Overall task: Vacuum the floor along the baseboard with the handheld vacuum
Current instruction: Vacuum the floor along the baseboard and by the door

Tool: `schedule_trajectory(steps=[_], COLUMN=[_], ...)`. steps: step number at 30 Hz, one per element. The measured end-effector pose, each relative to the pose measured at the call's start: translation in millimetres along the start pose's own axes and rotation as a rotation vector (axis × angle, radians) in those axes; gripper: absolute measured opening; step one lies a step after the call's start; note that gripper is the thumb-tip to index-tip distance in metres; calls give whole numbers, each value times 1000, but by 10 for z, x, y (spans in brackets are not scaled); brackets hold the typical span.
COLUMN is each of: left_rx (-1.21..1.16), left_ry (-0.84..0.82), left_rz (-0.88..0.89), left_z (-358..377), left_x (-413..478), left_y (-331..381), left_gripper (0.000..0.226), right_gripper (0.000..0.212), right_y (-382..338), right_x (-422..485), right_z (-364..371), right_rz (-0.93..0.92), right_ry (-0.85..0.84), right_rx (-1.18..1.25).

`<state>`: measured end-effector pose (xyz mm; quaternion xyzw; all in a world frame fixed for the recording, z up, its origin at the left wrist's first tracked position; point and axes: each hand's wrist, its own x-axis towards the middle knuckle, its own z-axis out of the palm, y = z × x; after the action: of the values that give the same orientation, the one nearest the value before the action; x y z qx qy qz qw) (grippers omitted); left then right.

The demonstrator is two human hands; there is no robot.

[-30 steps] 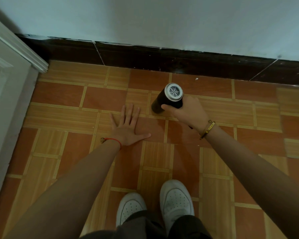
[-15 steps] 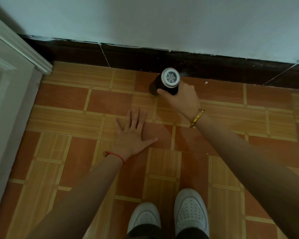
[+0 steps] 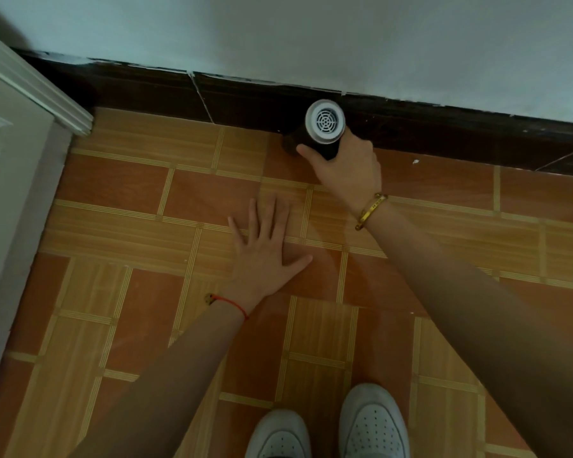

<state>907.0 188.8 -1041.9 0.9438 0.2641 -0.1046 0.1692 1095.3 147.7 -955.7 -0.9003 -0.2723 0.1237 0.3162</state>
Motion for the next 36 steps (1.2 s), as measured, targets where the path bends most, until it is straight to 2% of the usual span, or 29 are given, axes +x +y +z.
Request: schedule_trajectory(steps=[8,14,17,23,29,36], left_rx=[33,20,37,90,78,61], left_ry=[-7,-43,-51,-105,-54,-71], left_rz=[53,143,190,243,257,251], left_z=[-11,-61,-47,89,185,170], left_x=[72,153,223,339,340,346], left_y=[200,494,653,839,785,775], left_gripper=[105,104,103,104,102,103], right_gripper=[67,62,60,64,67,64], right_y=[282,600,799,1053,1040,1060], right_x=[-163,-257,-342,-408,-370,-377], right_z=[-233,-564,-715,-935,-961,-988], right_rz=[77,157,196,276,283,280], right_ry=[108,124,208,275,258,251], right_rx=[-17,22,29,0,-53,-53])
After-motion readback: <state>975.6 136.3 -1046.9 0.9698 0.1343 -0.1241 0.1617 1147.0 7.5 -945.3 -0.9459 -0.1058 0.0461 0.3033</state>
